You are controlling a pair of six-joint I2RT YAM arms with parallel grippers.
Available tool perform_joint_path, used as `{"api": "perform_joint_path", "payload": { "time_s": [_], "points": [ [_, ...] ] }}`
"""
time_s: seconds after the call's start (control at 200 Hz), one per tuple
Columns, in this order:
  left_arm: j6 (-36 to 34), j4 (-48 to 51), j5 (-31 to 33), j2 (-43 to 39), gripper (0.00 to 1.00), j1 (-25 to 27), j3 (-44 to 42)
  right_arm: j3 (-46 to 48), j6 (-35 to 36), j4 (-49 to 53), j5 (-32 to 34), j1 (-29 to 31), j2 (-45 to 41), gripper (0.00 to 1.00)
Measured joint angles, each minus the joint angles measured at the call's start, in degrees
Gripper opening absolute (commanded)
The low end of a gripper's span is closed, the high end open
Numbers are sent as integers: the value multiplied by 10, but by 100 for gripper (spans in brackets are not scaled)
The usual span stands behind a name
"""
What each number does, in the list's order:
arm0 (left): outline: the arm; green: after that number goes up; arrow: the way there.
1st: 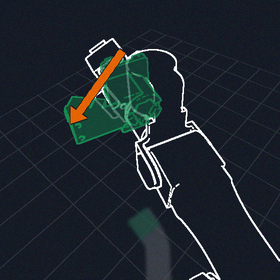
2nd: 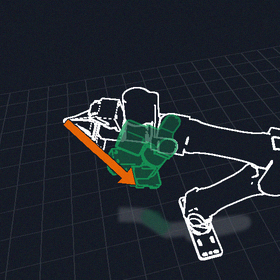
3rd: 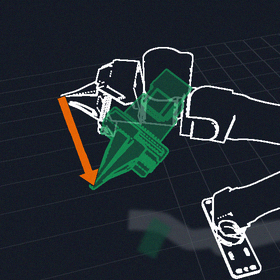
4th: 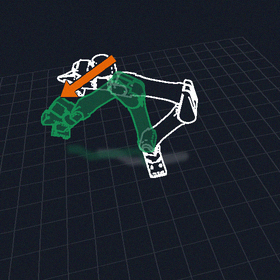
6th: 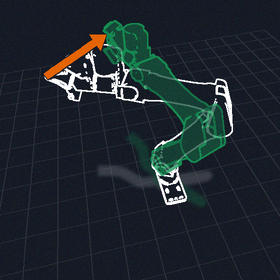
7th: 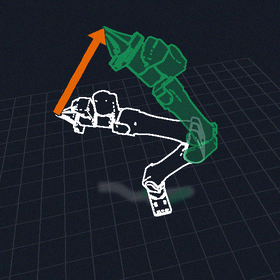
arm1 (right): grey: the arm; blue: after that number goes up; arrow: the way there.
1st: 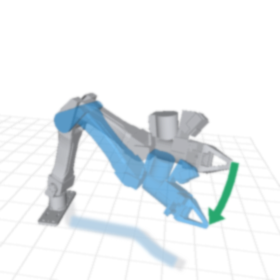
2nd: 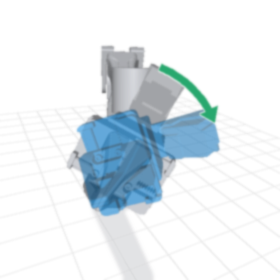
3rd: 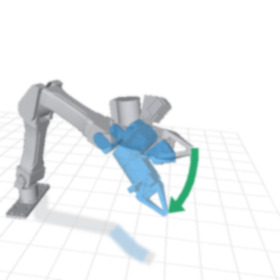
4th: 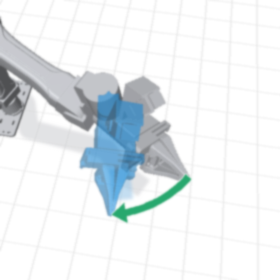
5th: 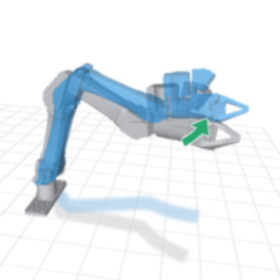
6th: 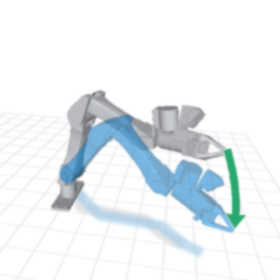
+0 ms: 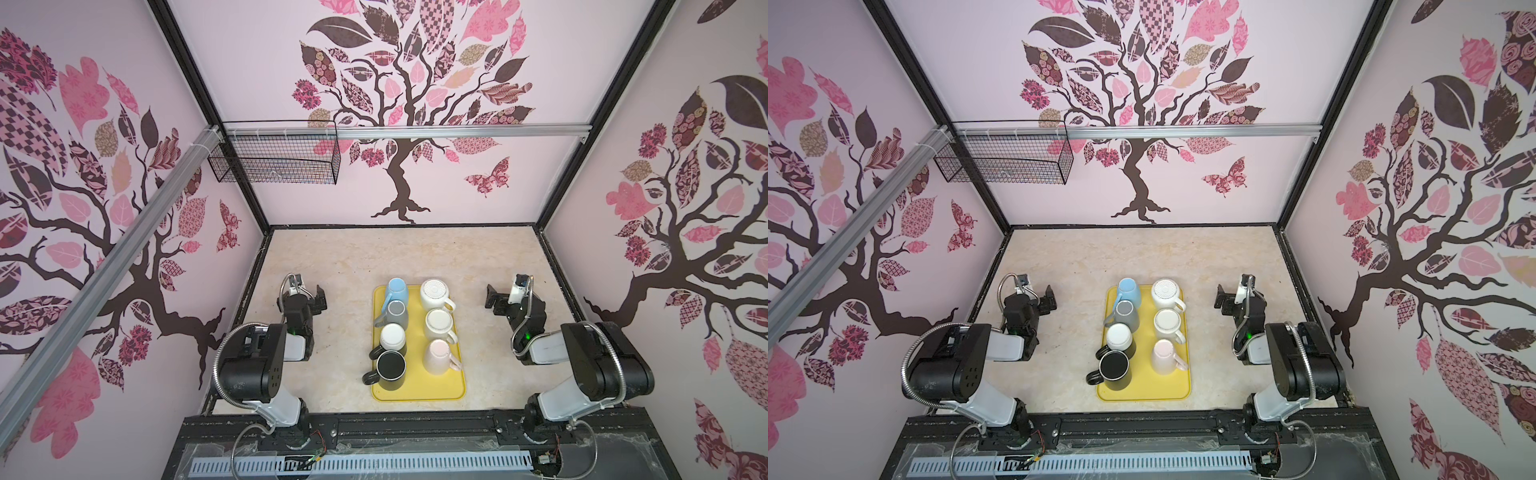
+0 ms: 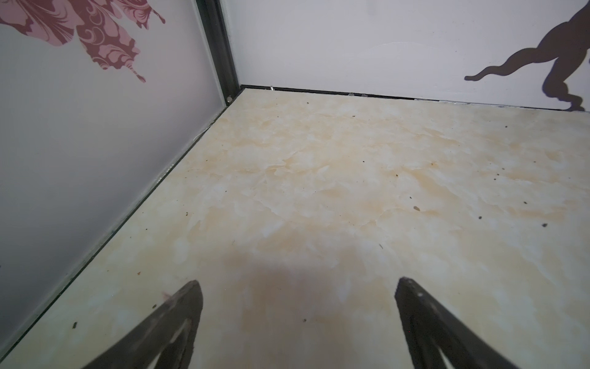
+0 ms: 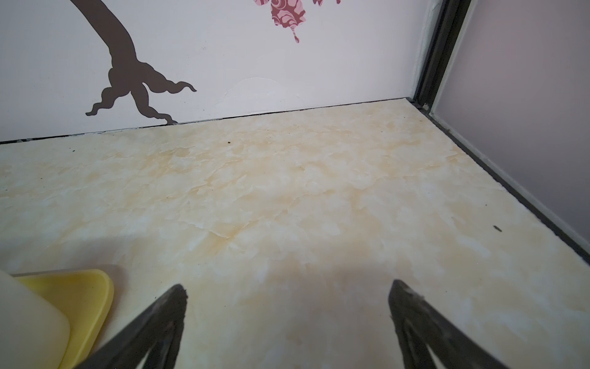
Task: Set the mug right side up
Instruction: 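Move the left gripper over the black mug while the right gripper advances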
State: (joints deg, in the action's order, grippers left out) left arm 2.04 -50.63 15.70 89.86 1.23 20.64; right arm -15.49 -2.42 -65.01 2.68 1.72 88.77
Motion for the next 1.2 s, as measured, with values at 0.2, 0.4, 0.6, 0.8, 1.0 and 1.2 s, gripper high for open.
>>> {"api": "perform_joint_path", "payload": {
  "time_s": [0.2,0.4,0.6,0.8,1.0,1.2],
  "points": [
    [-44,87,50,-124,97,99,28,-56,-1,164,37,33,-135,100],
    [60,269,57,-203,97,117,96,-160,-64,306,41,55,-250,100],
    [157,483,71,-271,97,252,181,-180,-125,443,35,113,-282,100],
    [195,697,52,-309,97,403,292,-179,-171,548,12,121,-324,100],
    [184,901,10,-347,96,412,415,-178,-193,572,-17,127,-332,100],
    [113,1037,-82,-383,75,412,445,-174,-195,560,-27,152,-331,100]
  ]
}}
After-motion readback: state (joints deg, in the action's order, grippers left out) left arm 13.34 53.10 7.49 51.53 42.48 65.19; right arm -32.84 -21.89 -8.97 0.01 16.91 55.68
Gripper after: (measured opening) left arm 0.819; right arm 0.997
